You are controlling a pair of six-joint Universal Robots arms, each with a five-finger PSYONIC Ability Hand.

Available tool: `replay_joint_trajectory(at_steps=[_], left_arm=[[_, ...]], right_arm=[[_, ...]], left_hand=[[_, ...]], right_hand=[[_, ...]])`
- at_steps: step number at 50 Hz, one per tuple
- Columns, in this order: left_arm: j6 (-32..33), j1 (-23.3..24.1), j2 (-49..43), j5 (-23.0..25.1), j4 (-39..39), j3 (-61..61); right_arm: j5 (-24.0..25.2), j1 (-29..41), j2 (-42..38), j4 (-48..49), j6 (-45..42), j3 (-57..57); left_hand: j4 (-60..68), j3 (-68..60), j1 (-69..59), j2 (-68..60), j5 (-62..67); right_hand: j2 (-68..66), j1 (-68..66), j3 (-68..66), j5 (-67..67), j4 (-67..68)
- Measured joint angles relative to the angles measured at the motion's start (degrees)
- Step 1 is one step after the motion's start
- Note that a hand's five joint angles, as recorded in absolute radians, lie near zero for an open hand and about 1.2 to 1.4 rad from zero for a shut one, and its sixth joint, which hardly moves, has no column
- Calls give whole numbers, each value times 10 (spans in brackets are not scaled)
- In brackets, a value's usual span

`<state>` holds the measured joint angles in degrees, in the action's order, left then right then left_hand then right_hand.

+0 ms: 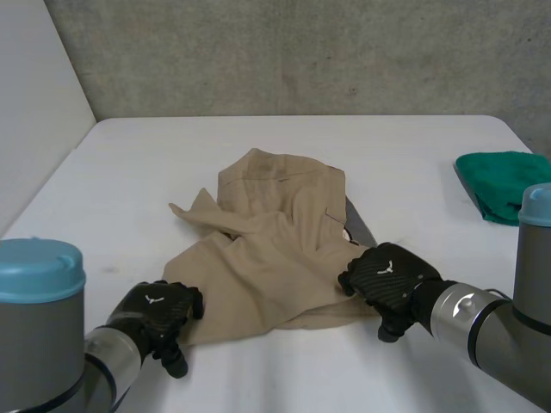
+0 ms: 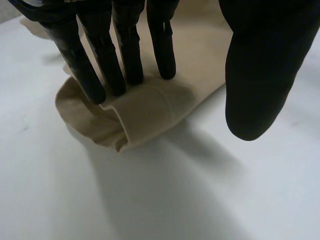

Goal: Fold the laundry.

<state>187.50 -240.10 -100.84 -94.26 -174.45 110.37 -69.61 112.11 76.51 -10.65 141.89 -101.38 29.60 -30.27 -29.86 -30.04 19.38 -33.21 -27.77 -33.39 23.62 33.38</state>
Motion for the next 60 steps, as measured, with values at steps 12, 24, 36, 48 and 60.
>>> replay_joint_trajectory(at_steps=[12,24,36,48,60], left_arm=[[29,-3,-54,-23,-73,-23],[129,-3,-98,-83,-136,-50],[132,-4,-110,-88,-149,-84],[132,-4,-124,-84,-145,-104],[131,-2,-103,-81,-136,-97]], right_arm=[[0,-18,31,13,3,-8],[4,-29,43,-50,-43,-39],[3,-26,-14,57,-25,-32],[2,-23,-101,136,-19,11],[-1,-23,-142,162,-22,46]], left_hand=[[-59,57,38,49,-58],[-58,58,38,51,-56],[120,-116,-125,-118,119],[180,-170,-177,-175,178],[-60,60,47,59,-60]], right_hand=[[-2,-7,-1,1,1],[52,32,53,-54,-55],[86,63,90,-97,-96],[84,60,86,-84,-86],[-44,-40,-38,22,37]])
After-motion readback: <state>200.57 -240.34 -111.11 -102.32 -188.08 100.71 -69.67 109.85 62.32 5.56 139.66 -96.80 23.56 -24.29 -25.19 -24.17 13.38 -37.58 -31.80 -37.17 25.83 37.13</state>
